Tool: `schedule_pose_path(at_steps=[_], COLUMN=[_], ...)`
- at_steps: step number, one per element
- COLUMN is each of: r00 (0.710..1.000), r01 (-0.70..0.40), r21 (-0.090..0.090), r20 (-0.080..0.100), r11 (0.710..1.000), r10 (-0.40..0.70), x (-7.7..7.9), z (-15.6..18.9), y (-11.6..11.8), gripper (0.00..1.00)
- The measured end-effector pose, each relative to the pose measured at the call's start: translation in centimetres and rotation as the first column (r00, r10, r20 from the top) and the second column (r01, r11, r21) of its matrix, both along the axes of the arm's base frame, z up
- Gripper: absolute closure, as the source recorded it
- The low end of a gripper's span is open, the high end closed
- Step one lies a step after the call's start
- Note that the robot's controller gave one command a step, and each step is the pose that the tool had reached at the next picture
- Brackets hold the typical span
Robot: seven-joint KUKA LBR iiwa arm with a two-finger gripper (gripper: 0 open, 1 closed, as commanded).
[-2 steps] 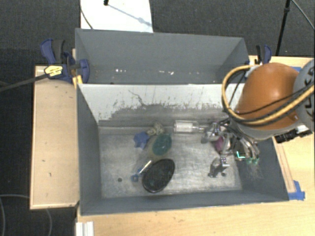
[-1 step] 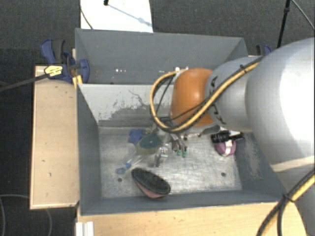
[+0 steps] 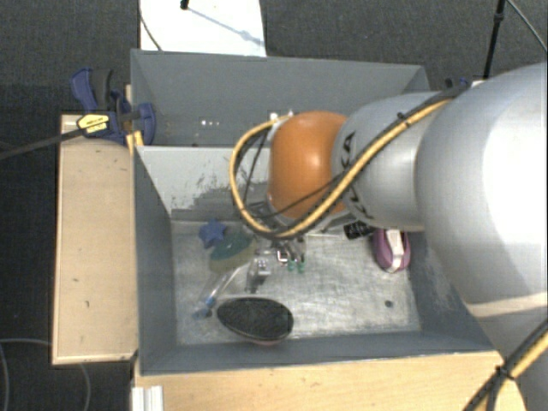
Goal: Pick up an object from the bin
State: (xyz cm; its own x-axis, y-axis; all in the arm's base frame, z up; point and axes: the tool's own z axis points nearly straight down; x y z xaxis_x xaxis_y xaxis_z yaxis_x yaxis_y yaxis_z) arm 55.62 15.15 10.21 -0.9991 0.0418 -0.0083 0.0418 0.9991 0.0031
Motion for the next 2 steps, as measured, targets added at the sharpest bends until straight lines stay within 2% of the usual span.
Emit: schedule_pose_path(at_steps=[1, 2], r00=[0.999, 1.000], r01=[0.040, -0.002], r21=[0.000, -0.001], r20=[-0.003, -0.001], r11=[0.999, 1.000], r10=[-0.040, 0.002], x=[-0.5, 0.6], z=[1.1, -3.1], y=[5.7, -0.3], gripper=[0.00, 0.00])
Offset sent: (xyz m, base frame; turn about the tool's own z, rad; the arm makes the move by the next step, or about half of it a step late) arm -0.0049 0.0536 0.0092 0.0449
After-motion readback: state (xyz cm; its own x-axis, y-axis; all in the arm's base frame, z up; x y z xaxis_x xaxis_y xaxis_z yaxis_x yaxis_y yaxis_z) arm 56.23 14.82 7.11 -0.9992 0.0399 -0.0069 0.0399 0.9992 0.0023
